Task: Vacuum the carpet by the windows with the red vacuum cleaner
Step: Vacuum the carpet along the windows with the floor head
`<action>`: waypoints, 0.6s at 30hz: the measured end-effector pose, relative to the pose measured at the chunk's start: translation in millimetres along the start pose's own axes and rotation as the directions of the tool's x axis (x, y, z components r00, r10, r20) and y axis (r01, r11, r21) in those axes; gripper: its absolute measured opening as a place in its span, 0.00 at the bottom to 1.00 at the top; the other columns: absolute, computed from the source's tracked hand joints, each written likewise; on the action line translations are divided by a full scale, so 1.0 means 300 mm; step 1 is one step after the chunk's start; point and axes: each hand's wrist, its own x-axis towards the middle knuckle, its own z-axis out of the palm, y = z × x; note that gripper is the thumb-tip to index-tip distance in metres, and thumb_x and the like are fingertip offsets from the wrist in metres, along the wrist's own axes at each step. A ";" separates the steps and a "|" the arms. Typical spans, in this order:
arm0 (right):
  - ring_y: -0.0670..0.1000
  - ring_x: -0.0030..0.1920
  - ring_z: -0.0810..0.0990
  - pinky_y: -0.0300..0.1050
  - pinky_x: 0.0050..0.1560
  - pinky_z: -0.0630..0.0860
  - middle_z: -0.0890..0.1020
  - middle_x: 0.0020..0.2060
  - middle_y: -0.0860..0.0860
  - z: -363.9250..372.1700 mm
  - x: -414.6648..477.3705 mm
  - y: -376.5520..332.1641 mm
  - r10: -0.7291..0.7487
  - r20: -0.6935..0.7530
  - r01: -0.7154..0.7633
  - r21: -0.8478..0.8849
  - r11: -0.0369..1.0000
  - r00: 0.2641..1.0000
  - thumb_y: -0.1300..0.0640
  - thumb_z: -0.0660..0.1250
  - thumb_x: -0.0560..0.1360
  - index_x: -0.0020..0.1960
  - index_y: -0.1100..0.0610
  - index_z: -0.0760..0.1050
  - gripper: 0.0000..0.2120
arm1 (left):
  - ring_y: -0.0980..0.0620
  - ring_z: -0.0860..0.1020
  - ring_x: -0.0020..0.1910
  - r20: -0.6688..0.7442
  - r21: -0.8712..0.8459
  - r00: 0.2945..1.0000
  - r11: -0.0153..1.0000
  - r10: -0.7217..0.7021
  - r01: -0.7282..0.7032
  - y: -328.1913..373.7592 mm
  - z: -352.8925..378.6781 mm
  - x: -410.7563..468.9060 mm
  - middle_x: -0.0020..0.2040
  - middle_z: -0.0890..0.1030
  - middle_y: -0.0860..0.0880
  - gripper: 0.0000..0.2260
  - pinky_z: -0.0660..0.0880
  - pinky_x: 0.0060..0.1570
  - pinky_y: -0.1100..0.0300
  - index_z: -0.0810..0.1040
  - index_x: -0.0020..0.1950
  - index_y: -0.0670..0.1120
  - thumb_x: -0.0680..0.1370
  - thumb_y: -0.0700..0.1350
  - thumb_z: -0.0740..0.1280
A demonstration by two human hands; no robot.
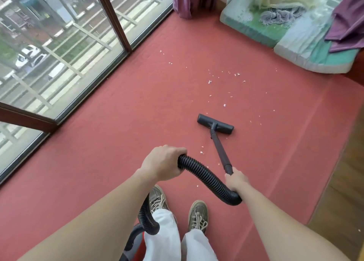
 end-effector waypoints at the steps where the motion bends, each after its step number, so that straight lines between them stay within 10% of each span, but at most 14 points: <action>1: 0.60 0.61 0.76 0.46 0.54 0.72 0.77 0.61 0.56 -0.009 0.017 -0.013 0.008 -0.009 -0.008 0.019 1.000 1.000 0.51 0.56 0.81 0.69 0.53 0.68 0.18 | 0.46 0.76 0.35 -0.021 -0.009 1.000 1.000 -0.009 0.009 -0.003 -0.002 -0.004 0.33 0.75 0.55 0.08 0.72 0.34 0.56 0.67 0.40 0.54 0.70 0.48 0.67; 9: 0.59 0.62 0.76 0.45 0.55 0.71 0.76 0.63 0.56 -0.078 0.060 -0.083 0.040 0.005 -0.040 -0.038 0.998 0.999 0.54 0.58 0.79 0.70 0.55 0.67 0.20 | 0.48 0.73 0.30 -0.165 -0.061 0.984 0.996 -0.072 0.063 -0.021 -0.007 -0.030 0.31 0.76 0.55 0.04 0.70 0.30 0.56 0.73 0.40 0.52 0.69 0.48 0.67; 18: 0.57 0.66 0.74 0.43 0.61 0.70 0.73 0.69 0.53 -0.002 -0.123 0.071 0.021 0.122 -0.019 -0.016 1.000 0.992 0.53 0.56 0.81 0.79 0.48 0.55 0.27 | 0.49 0.78 0.35 0.039 -0.005 0.999 1.000 -0.009 0.009 0.039 0.022 0.001 0.35 0.78 0.55 0.05 0.74 0.34 0.56 0.69 0.41 0.53 0.69 0.50 0.64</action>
